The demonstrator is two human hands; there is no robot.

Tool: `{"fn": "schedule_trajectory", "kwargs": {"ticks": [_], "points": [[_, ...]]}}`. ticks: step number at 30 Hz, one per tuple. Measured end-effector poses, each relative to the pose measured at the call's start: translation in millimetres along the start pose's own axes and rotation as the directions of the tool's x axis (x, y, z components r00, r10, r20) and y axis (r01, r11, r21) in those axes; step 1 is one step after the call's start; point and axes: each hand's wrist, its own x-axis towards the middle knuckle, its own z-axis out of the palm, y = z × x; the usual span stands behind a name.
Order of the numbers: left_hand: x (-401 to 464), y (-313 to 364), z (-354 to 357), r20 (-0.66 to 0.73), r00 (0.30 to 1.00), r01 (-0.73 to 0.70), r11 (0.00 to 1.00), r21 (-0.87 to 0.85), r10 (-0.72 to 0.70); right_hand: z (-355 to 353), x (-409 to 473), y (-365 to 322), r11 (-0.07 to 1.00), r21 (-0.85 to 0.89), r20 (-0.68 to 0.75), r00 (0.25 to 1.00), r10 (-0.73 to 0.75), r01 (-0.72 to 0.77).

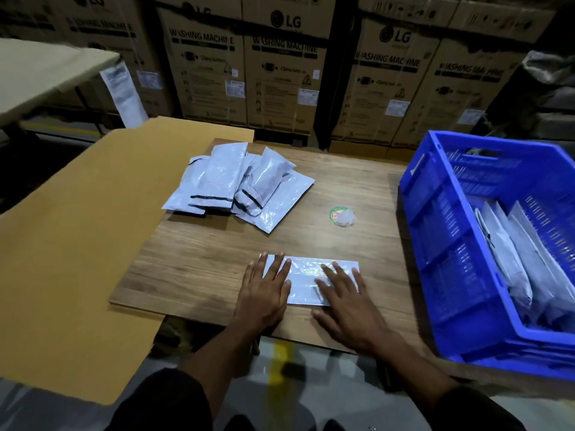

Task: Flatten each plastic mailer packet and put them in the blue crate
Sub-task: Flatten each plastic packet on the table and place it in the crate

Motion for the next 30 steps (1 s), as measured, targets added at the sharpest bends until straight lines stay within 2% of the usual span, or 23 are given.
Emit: {"fn": "schedule_trajectory", "kwargs": {"ticks": [2,5,10,13,16,18,20,23,28,30], "points": [[0,-2,-1,0.022,1.000,-0.006,1.000,-0.005,0.006,4,5,-5,0.997,-0.009,0.002,0.997,-0.072,0.072],[-2,-1,-2,-0.003,1.000,0.006,0.999,-0.036,-0.006,9,11,-2,0.997,-0.017,-0.019,0.997,-0.071,0.070],[-8,3,-11,-0.088,0.973,-0.204,0.975,0.082,0.211,-1,15,-2,0.996,0.019,-0.196,0.977,-0.080,0.086],[-8,4,-11,-0.122,0.965,-0.214,0.966,0.145,0.232,-6,15,-3,0.995,0.029,-0.247,0.966,-0.081,0.090],[-8,2,-10,-0.155,0.975,-0.137,0.979,0.149,0.160,-2,6,-3,0.955,-0.067,-0.226,0.928,-0.296,0.288],[-8,0,-14,-0.180,0.980,-0.060,0.991,0.122,0.082,0,-3,-3,0.897,-0.148,-0.245,0.863,-0.441,0.416],[-8,0,-20,-0.177,0.984,-0.001,0.996,0.089,0.017,-1,-8,0,0.859,-0.181,-0.285,0.811,-0.511,0.478],[-8,-3,-26,-0.152,0.987,0.057,0.998,0.027,-0.052,-8,-2,6,0.871,-0.185,-0.253,0.834,-0.490,0.456],[2,-1,-37,-0.197,0.966,0.174,0.984,0.034,-0.164,-31,23,7,0.917,-0.049,-0.229,0.889,-0.396,0.396],[7,1,-46,-0.240,0.957,0.176,0.984,0.027,-0.165,-48,28,4,0.930,0.040,-0.294,0.894,-0.339,0.365]]}}
